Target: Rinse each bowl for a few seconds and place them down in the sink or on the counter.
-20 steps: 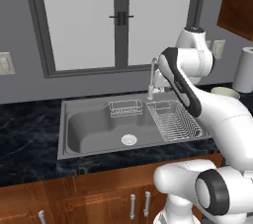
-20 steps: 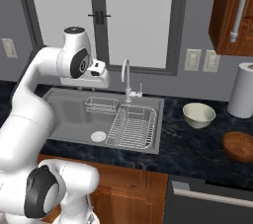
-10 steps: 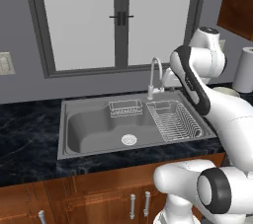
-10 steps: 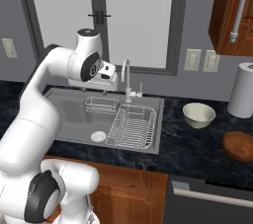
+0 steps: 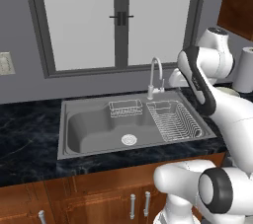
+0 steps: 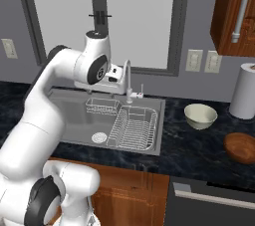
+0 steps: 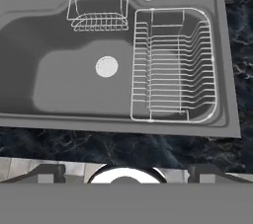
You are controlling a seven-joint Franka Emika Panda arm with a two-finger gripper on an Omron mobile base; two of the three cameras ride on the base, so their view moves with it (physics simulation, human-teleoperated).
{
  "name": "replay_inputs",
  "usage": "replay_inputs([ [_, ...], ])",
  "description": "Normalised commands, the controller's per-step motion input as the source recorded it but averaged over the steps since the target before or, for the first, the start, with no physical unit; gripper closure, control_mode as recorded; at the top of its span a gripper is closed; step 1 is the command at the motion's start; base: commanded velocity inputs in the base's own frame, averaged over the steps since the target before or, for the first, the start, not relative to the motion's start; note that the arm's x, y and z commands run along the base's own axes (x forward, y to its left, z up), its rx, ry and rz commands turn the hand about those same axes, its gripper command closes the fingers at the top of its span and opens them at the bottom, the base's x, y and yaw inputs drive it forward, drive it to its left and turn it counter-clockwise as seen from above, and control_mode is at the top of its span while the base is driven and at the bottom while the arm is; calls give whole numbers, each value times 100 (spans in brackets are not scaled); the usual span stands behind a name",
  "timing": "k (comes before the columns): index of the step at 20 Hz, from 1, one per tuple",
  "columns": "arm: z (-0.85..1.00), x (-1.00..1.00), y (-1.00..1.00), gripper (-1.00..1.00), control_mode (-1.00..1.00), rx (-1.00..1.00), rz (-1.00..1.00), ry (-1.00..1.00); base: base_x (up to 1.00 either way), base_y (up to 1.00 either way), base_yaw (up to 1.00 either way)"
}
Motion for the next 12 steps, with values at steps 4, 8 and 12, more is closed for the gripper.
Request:
replay_inputs([
  [4, -20, -6, -12, -100, -100, 0, 0, -10, 0, 0, 0],
  [8, -30, -9, -21, -100, -100, 0, 0, -17, 0, 0, 0],
  [12, -32, -10, -23, -100, -100, -1, 0, -20, 0, 0, 0],
])
